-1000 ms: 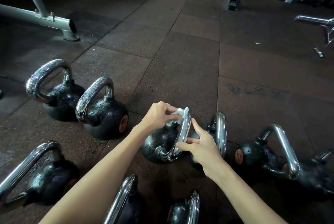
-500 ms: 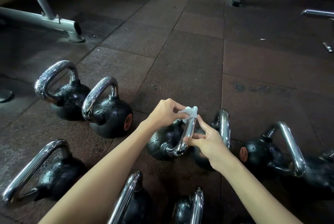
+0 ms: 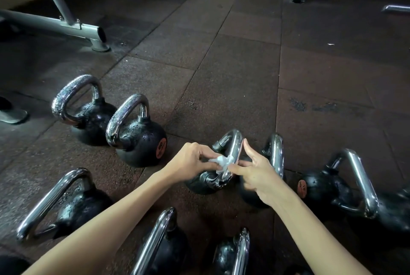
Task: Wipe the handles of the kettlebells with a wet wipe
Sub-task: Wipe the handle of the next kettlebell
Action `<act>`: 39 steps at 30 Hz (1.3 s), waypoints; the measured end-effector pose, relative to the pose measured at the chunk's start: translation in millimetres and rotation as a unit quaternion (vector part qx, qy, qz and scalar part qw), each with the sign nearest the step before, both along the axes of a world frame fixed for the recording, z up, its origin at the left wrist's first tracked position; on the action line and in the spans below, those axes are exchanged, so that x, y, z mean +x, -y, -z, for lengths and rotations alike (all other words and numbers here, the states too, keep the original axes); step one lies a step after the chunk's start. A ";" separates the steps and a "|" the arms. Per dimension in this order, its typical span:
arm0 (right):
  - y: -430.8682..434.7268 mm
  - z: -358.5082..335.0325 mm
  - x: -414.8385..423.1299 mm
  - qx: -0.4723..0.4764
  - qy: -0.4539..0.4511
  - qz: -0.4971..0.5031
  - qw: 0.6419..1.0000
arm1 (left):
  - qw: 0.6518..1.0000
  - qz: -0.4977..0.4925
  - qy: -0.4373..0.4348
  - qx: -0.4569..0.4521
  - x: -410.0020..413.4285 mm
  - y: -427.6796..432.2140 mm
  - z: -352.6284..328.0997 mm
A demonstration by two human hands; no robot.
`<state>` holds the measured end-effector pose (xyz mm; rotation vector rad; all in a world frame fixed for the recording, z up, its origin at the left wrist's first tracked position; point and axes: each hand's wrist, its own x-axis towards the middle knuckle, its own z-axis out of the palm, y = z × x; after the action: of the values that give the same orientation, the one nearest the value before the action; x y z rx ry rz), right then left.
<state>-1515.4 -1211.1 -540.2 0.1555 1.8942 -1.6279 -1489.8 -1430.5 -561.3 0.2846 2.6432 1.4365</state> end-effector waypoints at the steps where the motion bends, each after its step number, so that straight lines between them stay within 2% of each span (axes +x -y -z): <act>1: 0.2 0.1 -0.6 -0.003 0.000 -0.002 1.000 | 1.000 -0.002 -0.012 0.005 1.1 -1.7 -0.6; 9: 0.4 4.9 -2.2 -0.025 0.025 0.023 0.999 | 0.999 0.022 0.016 -0.018 23.8 17.2 23.6; 15: 3.0 0.6 -1.0 -0.013 0.020 0.038 0.999 | 0.999 0.036 -0.019 -0.001 25.5 17.0 20.2; 21: 5.5 -3.3 0.2 -0.015 0.023 0.047 0.999 | 0.998 -0.009 -0.015 -0.068 27.9 26.5 49.1; 25: 10.4 -8.3 5.2 -0.008 0.008 0.045 0.999 | 0.993 0.016 -0.001 -0.114 27.0 28.3 38.3; 29: 25.6 -13.7 11.2 -0.010 -0.028 0.038 0.999 | 0.994 -0.015 -0.005 -0.104 29.4 43.0 2.8; 32: 49.6 -11.8 14.3 -0.002 -0.058 0.034 0.998 | 0.988 -0.118 -0.015 -0.103 31.7 63.9 -25.2; 35: 85.0 -2.4 17.2 0.023 -0.085 0.015 0.996 | 0.982 -0.179 0.008 -0.053 31.1 83.9 -39.3; 39: 128.2 7.0 17.6 0.095 -0.128 0.013 0.987 | 0.982 -0.168 0.077 0.032 33.3 97.3 -46.5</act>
<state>-1497.8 -1339.3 -547.2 0.0511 2.2513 -1.5413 -1456.6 -1527.9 -514.9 -0.2724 2.6100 1.5642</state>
